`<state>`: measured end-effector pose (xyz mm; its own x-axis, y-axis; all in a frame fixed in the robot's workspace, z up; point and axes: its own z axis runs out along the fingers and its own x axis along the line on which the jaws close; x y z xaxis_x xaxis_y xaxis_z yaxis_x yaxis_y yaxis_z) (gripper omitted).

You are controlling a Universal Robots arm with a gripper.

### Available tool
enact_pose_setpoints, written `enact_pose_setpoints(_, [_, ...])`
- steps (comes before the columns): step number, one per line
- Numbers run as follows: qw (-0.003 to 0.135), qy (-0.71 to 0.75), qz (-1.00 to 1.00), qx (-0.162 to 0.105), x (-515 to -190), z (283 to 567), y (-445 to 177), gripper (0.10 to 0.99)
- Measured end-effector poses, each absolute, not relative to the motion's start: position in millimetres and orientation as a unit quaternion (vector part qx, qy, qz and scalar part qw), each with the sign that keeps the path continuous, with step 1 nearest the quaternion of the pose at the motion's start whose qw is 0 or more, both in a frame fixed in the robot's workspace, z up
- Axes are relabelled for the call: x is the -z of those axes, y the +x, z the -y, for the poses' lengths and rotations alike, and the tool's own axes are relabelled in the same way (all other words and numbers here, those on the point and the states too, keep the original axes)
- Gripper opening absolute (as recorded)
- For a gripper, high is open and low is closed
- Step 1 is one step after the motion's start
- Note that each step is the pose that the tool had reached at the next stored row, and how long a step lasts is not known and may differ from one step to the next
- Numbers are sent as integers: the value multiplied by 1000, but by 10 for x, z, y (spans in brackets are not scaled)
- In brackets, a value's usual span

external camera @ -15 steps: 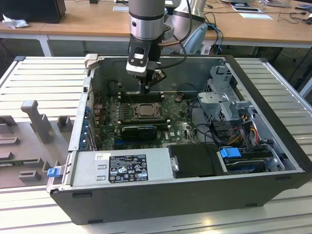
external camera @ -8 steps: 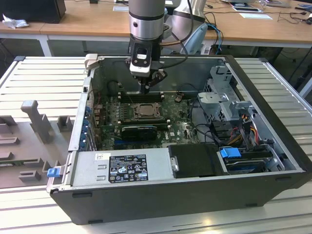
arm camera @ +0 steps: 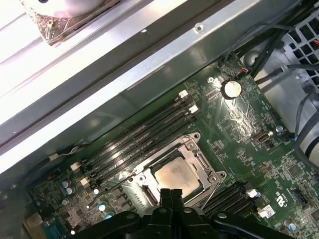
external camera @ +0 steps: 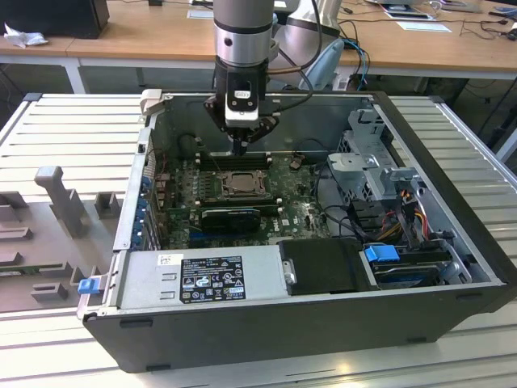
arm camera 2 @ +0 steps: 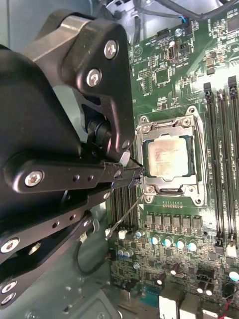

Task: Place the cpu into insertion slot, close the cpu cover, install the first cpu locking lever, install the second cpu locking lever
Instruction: 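Install the first cpu locking lever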

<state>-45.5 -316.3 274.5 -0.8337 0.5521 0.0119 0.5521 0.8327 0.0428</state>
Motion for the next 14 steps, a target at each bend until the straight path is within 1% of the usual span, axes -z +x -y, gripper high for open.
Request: enact_pose_setpoints(14, [-1,222,-975,-22,-2745,3163,-455,106])
